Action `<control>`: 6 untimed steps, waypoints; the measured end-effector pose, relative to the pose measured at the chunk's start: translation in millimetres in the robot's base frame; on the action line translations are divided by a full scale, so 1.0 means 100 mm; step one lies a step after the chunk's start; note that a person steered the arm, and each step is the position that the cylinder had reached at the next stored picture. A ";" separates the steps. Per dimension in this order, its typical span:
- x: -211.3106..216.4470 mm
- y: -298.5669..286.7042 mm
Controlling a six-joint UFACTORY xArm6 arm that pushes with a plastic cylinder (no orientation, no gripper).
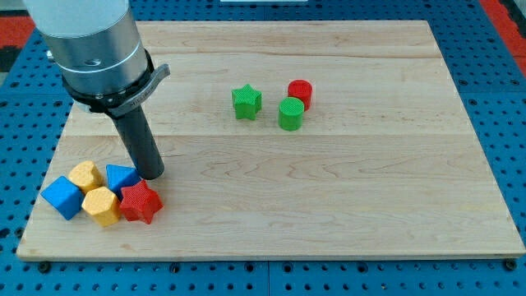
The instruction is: Move the green blocks to the bottom center of the board
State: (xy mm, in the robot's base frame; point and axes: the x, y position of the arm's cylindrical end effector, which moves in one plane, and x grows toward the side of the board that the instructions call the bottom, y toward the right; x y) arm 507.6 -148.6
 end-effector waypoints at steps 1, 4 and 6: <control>0.00 0.02; -0.08 0.03; -0.96 0.14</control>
State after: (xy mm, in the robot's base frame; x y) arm 412.0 -134.2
